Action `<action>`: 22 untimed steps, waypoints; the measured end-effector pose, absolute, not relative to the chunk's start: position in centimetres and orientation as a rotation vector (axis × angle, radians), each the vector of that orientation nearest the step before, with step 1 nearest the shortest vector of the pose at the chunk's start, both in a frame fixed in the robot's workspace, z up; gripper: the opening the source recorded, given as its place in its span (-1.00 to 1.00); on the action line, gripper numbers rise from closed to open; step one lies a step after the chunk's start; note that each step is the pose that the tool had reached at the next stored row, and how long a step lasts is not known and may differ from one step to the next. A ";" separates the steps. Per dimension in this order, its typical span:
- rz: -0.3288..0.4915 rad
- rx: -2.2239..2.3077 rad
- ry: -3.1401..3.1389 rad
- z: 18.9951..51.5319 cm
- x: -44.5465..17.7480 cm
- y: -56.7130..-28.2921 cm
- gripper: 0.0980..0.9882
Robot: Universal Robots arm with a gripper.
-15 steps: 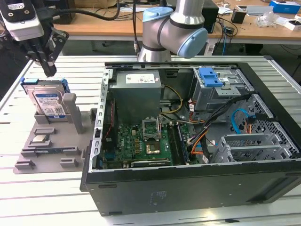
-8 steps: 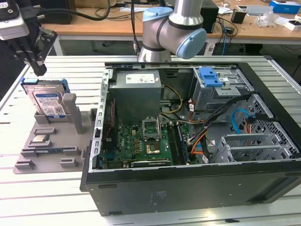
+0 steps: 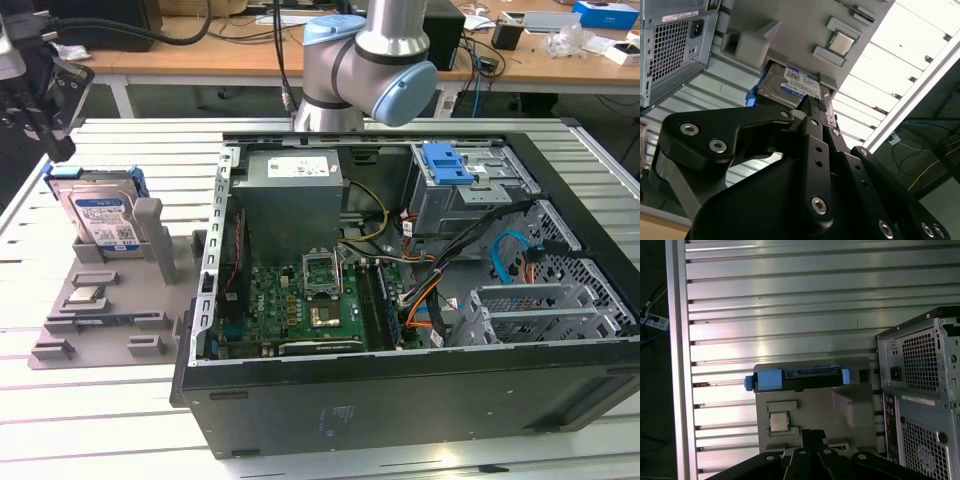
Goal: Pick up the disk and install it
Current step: 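Reach for the disk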
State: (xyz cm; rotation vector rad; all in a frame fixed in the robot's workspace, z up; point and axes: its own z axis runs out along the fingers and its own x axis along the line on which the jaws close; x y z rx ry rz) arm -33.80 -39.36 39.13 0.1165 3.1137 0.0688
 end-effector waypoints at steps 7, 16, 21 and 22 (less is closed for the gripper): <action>0.069 0.117 3.114 39.1 -35.1 -39.4 -0.98; 0.069 0.117 3.114 38.8 -36.7 -38.7 -0.98; 0.068 0.116 3.114 38.7 -37.0 -38.4 -0.98; 0.068 0.116 3.114 38.7 -37.0 -38.4 -0.98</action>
